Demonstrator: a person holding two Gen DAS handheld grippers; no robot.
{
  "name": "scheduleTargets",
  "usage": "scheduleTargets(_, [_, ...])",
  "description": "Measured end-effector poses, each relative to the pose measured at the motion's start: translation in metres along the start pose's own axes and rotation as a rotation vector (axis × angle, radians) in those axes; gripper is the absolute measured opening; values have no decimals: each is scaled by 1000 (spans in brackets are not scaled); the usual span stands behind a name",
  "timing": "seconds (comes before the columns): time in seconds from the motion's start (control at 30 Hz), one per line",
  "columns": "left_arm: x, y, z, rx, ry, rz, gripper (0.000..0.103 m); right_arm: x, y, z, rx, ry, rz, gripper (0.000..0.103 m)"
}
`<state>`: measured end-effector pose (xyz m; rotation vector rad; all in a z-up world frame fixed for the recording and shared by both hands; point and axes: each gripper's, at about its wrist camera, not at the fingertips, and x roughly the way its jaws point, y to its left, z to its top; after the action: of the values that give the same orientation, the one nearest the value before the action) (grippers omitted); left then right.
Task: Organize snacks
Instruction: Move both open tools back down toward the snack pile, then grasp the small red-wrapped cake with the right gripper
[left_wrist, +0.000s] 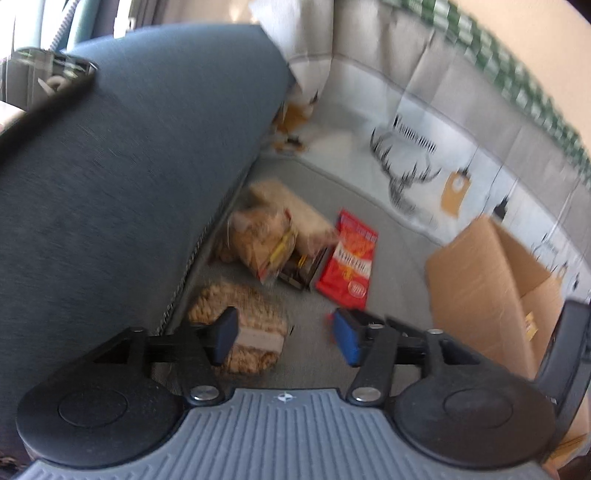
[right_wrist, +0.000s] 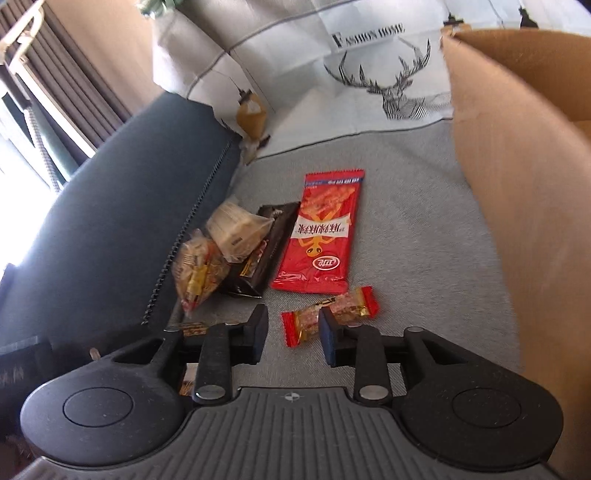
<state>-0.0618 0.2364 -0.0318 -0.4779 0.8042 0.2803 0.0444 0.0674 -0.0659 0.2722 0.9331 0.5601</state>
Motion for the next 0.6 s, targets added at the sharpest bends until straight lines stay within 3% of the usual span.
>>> scheduleTargets(0.17, [11, -3, -3, -17, 29, 85, 70, 18, 0, 8, -8, -18, -42, 38])
scheduleTargets(0.4, [14, -2, -2, -36, 14, 113, 68, 27, 5, 11, -90, -32, -87, 34])
scheduleTargets(0.53, [11, 0, -2, -38, 11, 102, 69, 29, 8, 8, -151, -29, -139, 2])
scheduleTargets(0.6, [10, -1, -2, -36, 12, 96, 69, 29, 3, 6, -137, -12, -139, 1])
